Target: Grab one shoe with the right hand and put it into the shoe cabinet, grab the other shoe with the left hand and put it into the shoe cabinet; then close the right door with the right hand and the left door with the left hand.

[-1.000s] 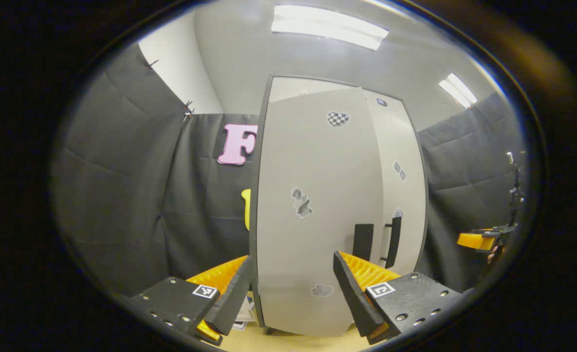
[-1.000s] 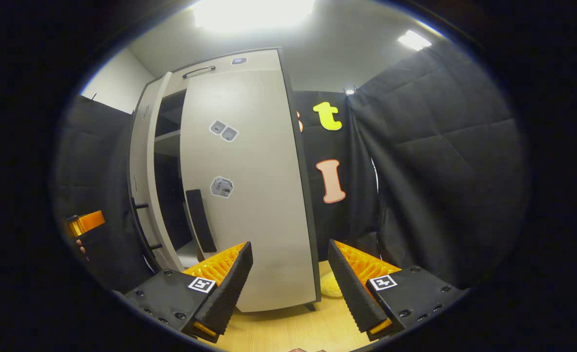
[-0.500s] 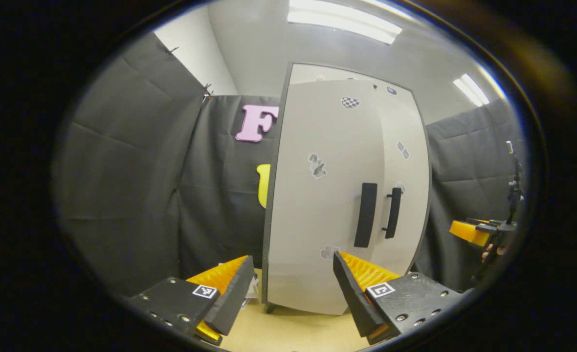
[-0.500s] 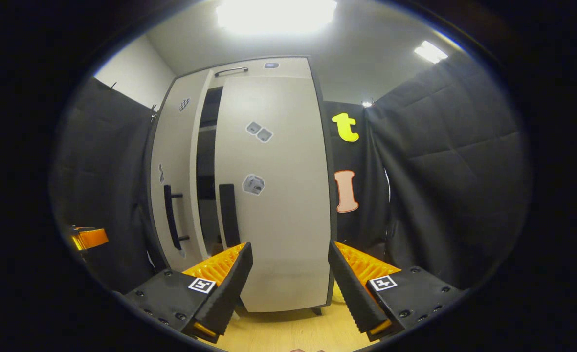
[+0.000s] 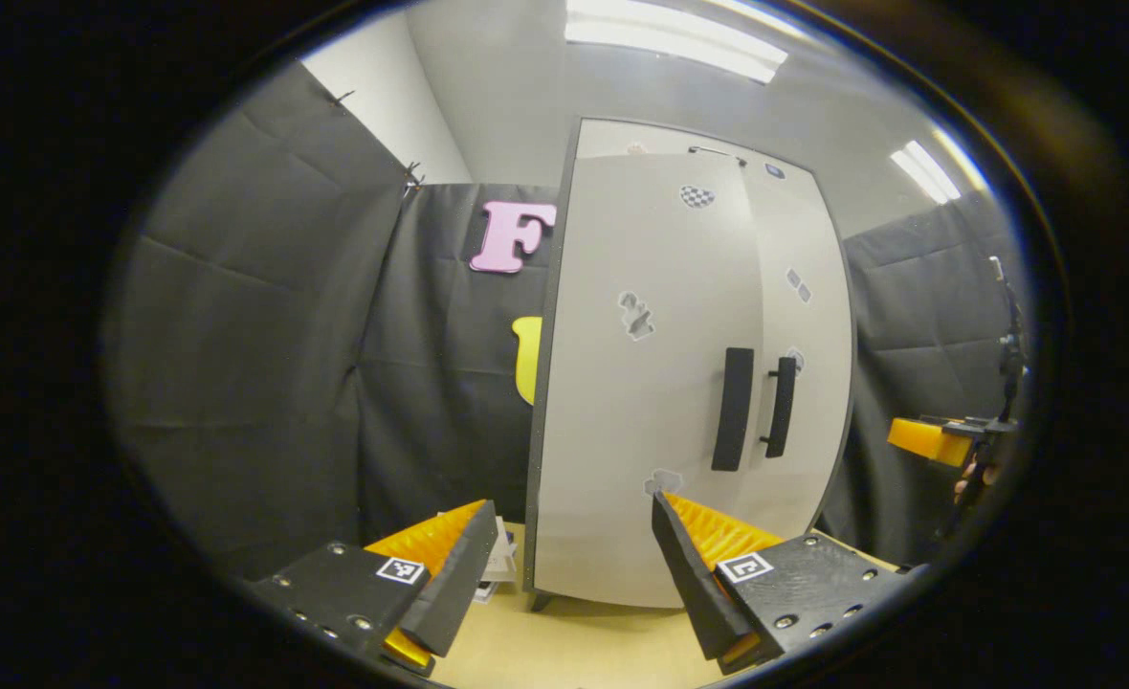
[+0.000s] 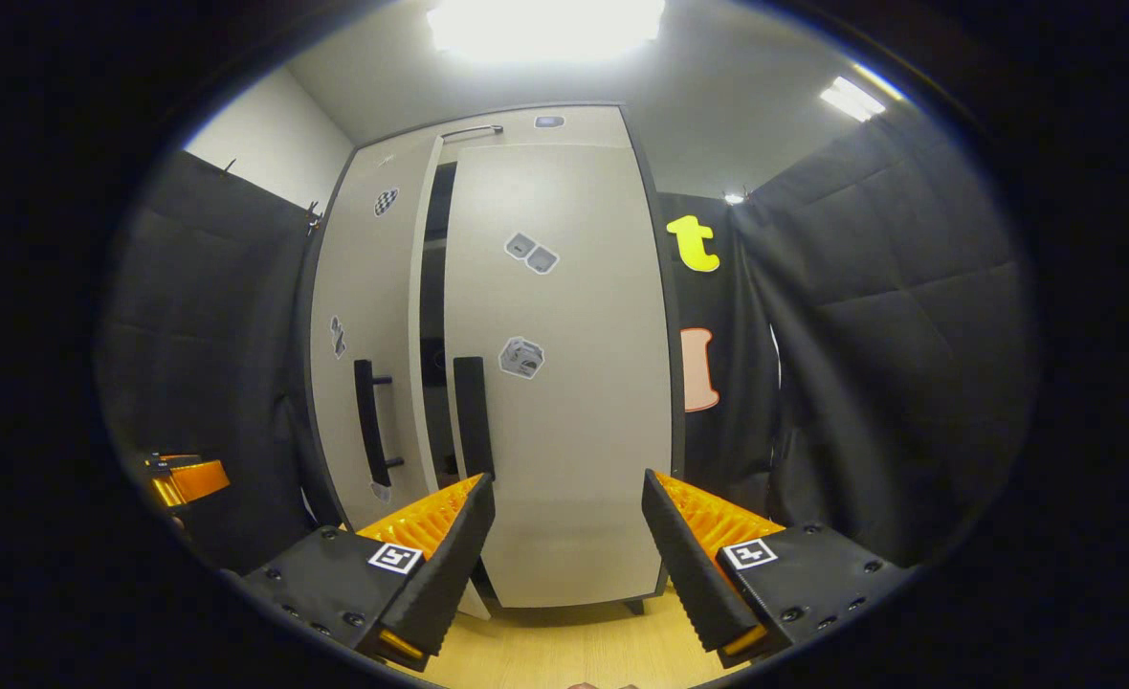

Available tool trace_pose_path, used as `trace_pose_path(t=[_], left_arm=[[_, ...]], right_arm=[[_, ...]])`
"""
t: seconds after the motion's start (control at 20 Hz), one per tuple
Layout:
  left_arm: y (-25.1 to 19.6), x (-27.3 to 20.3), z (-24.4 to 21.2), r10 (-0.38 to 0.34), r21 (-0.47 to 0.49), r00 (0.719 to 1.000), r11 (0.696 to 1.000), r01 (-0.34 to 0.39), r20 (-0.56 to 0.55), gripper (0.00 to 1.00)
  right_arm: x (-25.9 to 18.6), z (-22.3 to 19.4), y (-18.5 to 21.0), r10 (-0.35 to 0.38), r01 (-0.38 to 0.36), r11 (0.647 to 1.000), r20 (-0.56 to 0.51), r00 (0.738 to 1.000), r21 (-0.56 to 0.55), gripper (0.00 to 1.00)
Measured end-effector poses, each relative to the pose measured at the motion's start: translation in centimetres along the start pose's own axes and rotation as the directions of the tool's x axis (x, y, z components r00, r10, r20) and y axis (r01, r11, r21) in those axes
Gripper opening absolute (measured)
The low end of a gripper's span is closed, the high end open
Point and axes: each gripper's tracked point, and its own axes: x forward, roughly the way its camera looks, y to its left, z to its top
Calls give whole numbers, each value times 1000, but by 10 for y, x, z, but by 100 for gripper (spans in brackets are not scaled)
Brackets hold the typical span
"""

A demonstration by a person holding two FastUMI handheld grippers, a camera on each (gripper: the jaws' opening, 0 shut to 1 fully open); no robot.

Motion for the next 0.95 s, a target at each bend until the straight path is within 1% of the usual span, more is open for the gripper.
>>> trace_pose_path(t=[0.1, 0.2, 0.45, 0.55, 0.6, 0.7, 0.8, 0.85, 0.9, 0.95], left_arm=[[1, 5, -3, -16, 25, 1000, 1000, 16, -12, 100], [3, 13, -2, -25, 26, 1000, 999, 25, -6, 100], [12, 21, -11, 14, -58, 1000, 998, -15, -15, 100], [11, 26, -22, 11, -55, 999, 998, -13, -34, 100], [11, 26, -23, 10, -41, 999, 999, -11, -38, 94], [10, 28, -20, 1, -30, 1000, 1000, -2, -30, 94], [8, 29, -19, -2, -45, 1000, 999, 0, -26, 94], [8, 29, -20, 4, -54, 1000, 999, -5, -24, 94], [9, 29, -19, 12, -60, 1000, 998, -13, -20, 100], [11, 28, -19, 25, -66, 1000, 998, -26, -16, 100]], right_arm=[[-2, -5, -4, -7, 7, 1000, -24, 1000, -7, 98], [-5, -5, -7, -13, 13, 1000, -27, 1000, -7, 98], [-6, -7, -8, -19, 19, 1000, -35, 999, 11, 98], [-6, -5, -10, -26, 26, 1000, -29, 999, -5, 98], [-6, -5, -11, -27, 27, 1000, -30, 999, -9, 98], [-5, -5, -16, -45, 44, 999, -33, 998, -22, 98], [-2, -8, -21, -63, 62, 998, -43, 997, -25, 98], [-1, -10, -21, -63, 62, 998, -46, 997, -14, 98], [0, -10, -20, -57, 57, 998, -48, 997, -1, 98], [3, -9, -19, -51, 51, 999, -46, 998, 6, 98]])
